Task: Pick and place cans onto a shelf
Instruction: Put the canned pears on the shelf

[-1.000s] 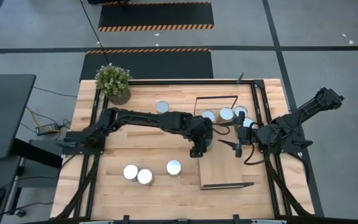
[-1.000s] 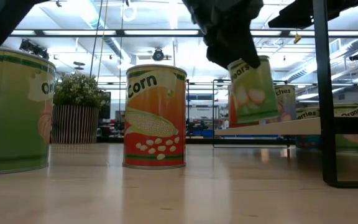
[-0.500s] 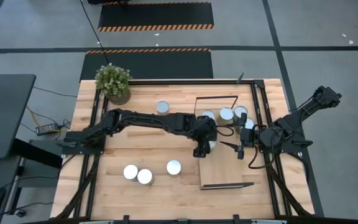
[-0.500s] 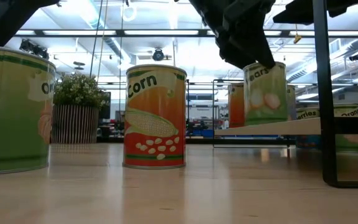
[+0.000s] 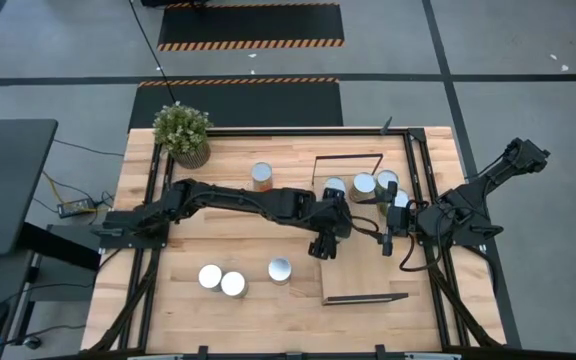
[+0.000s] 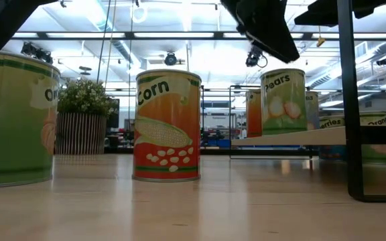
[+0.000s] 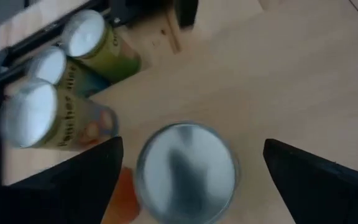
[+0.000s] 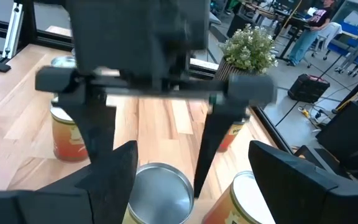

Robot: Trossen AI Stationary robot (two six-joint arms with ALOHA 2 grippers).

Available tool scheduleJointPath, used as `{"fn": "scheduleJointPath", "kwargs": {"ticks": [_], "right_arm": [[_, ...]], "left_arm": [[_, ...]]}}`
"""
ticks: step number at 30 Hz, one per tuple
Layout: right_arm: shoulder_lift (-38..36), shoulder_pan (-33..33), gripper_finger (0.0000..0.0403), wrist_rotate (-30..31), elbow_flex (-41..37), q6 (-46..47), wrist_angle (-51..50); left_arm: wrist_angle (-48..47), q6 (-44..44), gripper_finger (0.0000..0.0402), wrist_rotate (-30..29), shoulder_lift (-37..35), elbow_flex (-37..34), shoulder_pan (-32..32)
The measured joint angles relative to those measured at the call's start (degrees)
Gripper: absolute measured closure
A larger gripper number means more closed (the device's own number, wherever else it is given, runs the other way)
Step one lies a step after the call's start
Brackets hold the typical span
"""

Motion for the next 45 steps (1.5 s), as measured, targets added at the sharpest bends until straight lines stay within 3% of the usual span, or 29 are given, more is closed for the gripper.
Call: {"fn": "scheduleJointPath", "kwargs": {"ticks": [7,12,19,24,33,45], "right_arm": [[0.0,0.9,0.0089,1.3,0.0,-0.2,0.0],[0.0,1.3,0.0089,1.9,0.0,-0.2,0.0],[0.0,1.4,0.0089,1.9,0.0,-0.2,0.3],[0.0,1.4,0.0089,2.0,0.0,-0.2,0.3],[3.4,1.4,0.0089,1.9,0.0,0.8,-1.6],[11.6,1.1,0.0089,3.1,0.0,-0.6,-0.4]], "left_arm": [[-11.0,-0.7,0.0008,-8.7,-0.6,3.2,-1.6],[-10.1,-0.8,0.0008,-10.5,-0.5,-0.5,-1.8],[-4.6,-1.8,0.0008,-23.4,-0.4,-4.7,-0.4],[-6.1,-5.1,0.0009,-31.6,-0.4,-4.6,1.2],[-8.6,-6.0,0.0014,-16.5,-3.7,-4.6,-0.4],[-5.0,-8.0,0.0014,-16.4,-1.6,-4.7,-0.1]]}}
